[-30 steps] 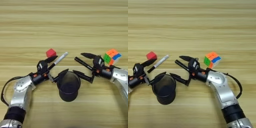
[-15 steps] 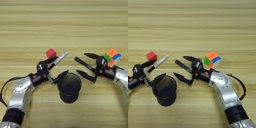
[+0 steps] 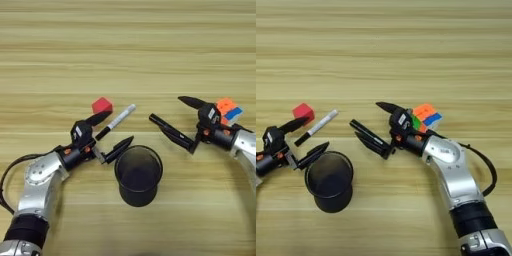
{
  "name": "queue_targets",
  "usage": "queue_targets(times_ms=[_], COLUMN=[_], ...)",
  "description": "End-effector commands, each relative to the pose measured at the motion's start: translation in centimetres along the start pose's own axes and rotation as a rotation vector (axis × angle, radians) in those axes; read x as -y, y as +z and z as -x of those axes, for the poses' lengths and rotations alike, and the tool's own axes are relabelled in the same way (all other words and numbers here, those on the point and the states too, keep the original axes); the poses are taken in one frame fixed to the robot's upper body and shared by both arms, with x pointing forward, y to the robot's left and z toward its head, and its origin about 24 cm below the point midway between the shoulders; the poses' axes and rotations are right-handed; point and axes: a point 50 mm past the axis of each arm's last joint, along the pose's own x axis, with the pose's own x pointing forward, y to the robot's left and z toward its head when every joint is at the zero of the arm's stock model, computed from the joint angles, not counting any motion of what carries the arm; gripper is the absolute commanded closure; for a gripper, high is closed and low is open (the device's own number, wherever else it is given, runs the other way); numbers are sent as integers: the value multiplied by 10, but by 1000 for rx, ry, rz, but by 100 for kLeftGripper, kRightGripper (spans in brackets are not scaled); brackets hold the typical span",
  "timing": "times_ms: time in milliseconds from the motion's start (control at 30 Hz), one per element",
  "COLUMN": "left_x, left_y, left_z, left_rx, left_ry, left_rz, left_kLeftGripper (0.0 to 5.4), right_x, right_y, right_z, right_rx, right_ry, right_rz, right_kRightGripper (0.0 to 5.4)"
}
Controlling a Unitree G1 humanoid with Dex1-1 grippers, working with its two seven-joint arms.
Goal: Move the objects on the table
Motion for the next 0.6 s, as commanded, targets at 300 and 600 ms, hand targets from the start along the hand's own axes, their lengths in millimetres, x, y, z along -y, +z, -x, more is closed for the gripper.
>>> queue_targets(times_ms=[300, 600], left_x=[-23, -35], left_y=[22, 27], left_z=[-3, -4], left_rx=[102, 101], left_ry=[152, 301], left_rz=[-75, -109], left_kLeftGripper=[3, 3], right_x=[33, 38], right_y=[20, 19], right_z=[15, 43], right_rx=[58, 65], right_ry=[-165, -318], right_rz=[58, 31], right_kRightGripper=[0, 0])
